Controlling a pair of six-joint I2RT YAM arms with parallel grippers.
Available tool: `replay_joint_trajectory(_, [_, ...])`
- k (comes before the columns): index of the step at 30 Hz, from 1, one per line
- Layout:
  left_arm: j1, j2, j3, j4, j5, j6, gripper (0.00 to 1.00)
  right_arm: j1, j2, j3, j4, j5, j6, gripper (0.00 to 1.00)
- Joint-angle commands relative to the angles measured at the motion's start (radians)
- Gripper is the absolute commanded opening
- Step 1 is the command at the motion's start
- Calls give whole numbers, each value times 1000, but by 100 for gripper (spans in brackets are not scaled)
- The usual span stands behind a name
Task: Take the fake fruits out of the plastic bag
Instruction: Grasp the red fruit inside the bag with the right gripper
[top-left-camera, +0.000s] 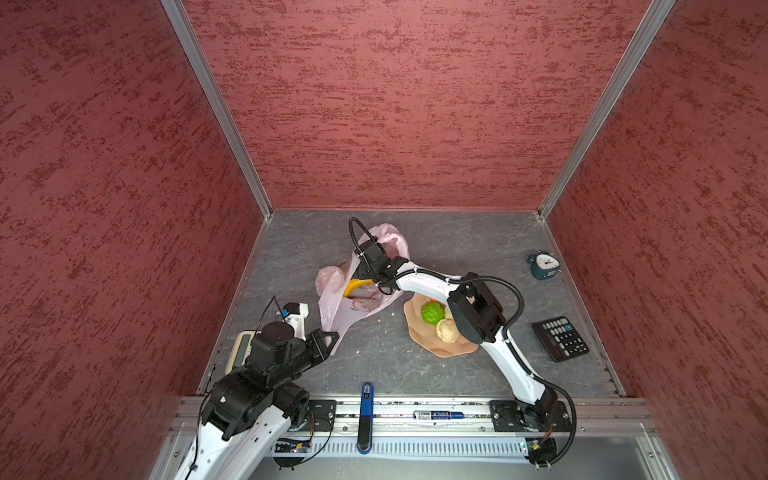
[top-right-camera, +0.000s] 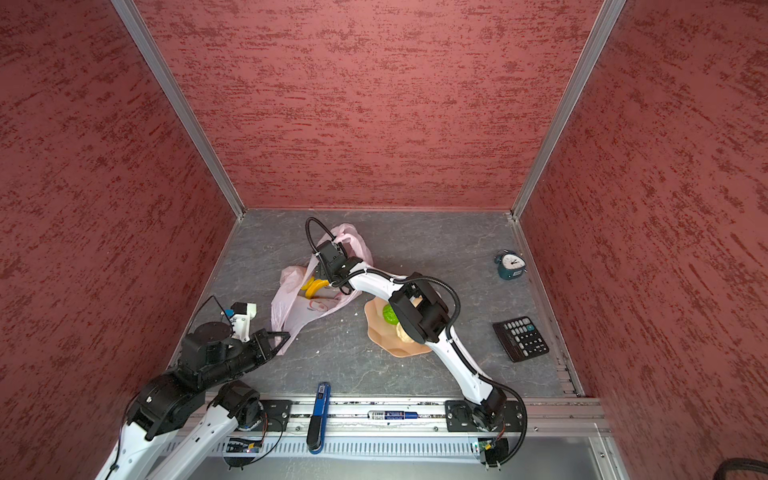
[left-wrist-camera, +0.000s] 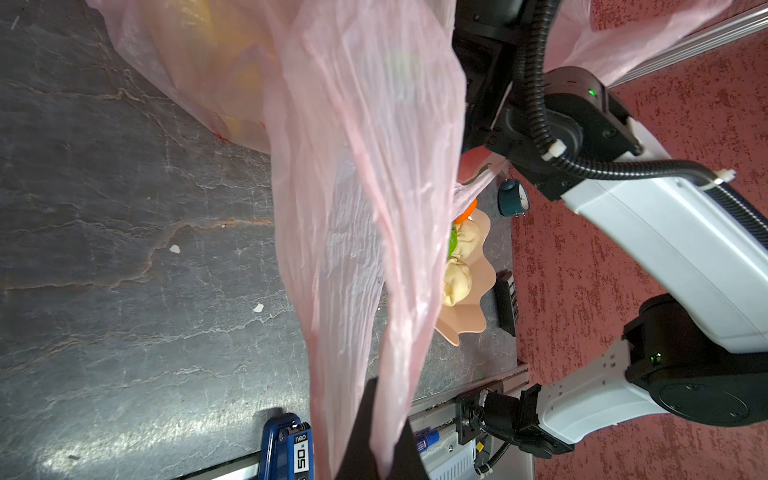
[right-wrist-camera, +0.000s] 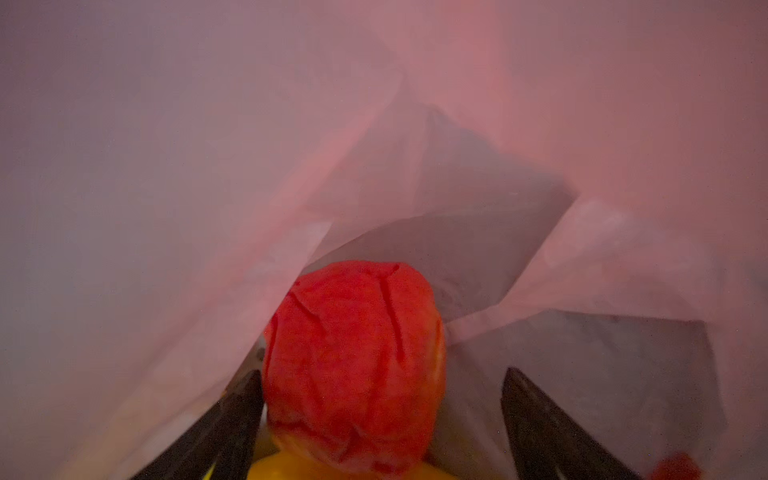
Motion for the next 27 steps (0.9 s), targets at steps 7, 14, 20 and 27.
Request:
replay_joint_trajectory(7, [-4, -41, -28, 25, 21, -3, 1, -25, 74, 91, 52, -51, 28, 73])
replay_joint_trajectory(14, [-5, -13, -44, 99, 5, 1, 1, -25, -20, 5, 106, -109, -19, 38])
replay_joint_trajectory(20, [3, 158, -32, 302, -20, 56, 1, -22, -245, -219, 149, -188, -70, 30])
replay_joint_trajectory(27, [9, 299, 14, 427, -23, 104, 1, -19, -457, -437, 153, -218, -99, 25])
